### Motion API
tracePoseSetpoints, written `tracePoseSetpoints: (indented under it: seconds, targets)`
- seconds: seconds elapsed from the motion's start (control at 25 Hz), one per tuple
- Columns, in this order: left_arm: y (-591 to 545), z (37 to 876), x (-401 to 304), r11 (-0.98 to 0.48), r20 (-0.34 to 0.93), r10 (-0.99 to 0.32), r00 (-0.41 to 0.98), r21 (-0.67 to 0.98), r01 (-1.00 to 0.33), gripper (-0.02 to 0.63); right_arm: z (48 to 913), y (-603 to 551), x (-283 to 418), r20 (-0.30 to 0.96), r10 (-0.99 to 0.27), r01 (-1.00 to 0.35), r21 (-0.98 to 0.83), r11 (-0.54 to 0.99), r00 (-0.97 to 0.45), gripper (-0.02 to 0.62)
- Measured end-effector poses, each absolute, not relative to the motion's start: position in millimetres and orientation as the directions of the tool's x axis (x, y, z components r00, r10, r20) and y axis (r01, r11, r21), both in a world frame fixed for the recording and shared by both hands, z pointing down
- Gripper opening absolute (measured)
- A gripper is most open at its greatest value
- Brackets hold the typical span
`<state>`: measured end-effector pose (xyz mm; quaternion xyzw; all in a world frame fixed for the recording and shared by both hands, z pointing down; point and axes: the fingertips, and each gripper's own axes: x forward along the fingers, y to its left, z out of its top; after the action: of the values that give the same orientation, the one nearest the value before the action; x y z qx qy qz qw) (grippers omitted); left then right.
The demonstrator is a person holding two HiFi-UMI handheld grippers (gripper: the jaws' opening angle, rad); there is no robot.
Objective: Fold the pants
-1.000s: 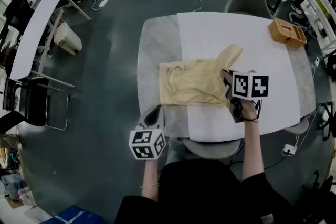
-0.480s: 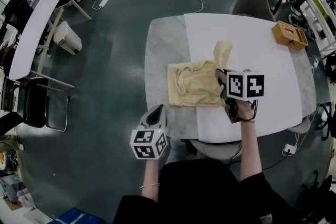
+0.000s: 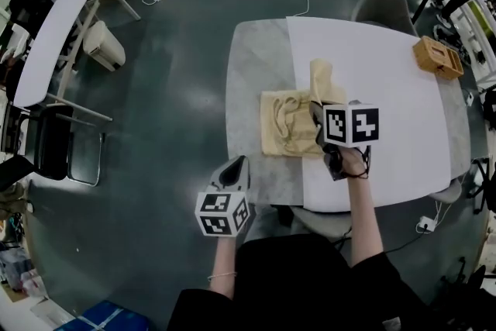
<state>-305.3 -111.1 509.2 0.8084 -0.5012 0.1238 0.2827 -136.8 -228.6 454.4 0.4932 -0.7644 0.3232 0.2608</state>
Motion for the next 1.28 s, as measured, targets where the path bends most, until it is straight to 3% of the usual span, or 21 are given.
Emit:
tracePoseSetpoints:
  seconds: [0.76, 1.28]
  targets:
    - [-98.2, 533.7, -326.4, -0.303, 0.520, -0.719, 0.461, 0.362, -0.881, 0.008, 521.7, -237.1, -207.5, 0.832, -0.502, -0.925, -0.034, 0.378, -0.235, 0.028]
    - [-95.3, 539.0, -339.7, -0.273, 0.533, -0.721, 0.443, 0.368, -0.889, 0.008, 553.0, -240.2, -217.3, 0.860, -0.489, -0.940, 0.033, 0.340, -0.147, 0.028]
